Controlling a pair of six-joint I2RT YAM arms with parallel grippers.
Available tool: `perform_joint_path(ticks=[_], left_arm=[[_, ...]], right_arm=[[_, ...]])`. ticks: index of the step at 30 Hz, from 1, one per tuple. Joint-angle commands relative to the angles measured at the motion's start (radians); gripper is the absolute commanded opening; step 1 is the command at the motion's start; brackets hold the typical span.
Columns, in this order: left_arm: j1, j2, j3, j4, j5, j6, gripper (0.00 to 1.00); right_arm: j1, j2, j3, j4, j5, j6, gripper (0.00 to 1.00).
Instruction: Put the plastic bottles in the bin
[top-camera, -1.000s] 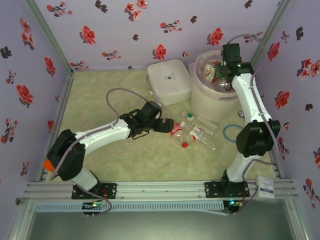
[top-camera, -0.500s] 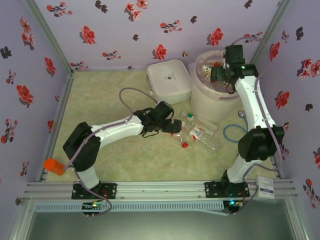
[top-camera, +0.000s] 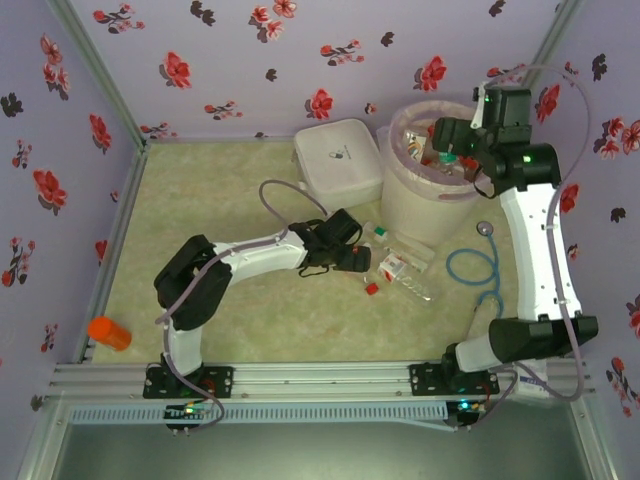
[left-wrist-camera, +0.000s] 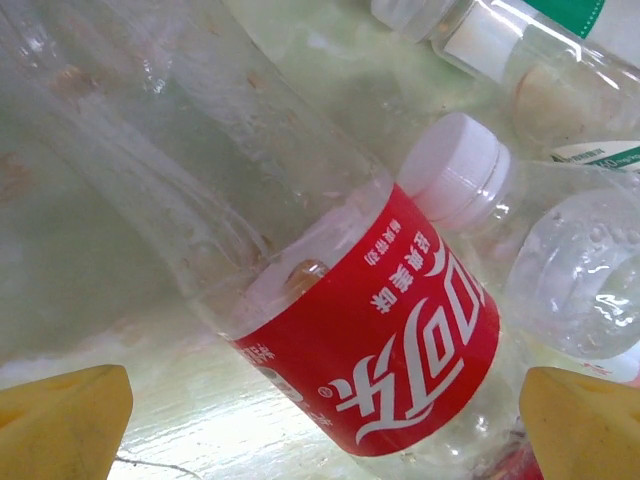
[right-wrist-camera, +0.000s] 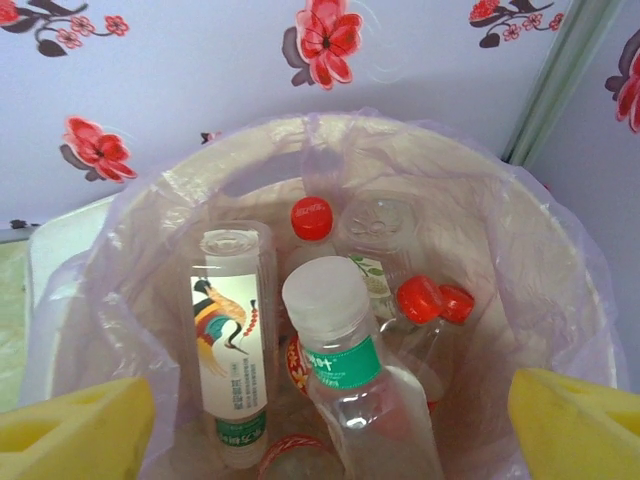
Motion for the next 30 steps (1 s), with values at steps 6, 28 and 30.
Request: perform_joint_path(ticks=[6, 28, 30], left_arm=[[0.067, -0.002, -0.141, 0.0, -0.054, -0.039, 0.96], [0.099, -0.188, -0.227, -0.14, -0.153, 0.062, 0.59], [0.103, -0.233, -0.21, -0.176, -0.192, 0.113, 0.53]], right_arm=[[-0.002, -0.106, -0.151, 0.006, -0.103, 0.077, 0.92], [0.02, -0.229, -0.322, 0.175, -0.407, 0.245, 0.92], [0.048, -0.248, -0.327, 0.195, -0.413, 0.259, 0.9]])
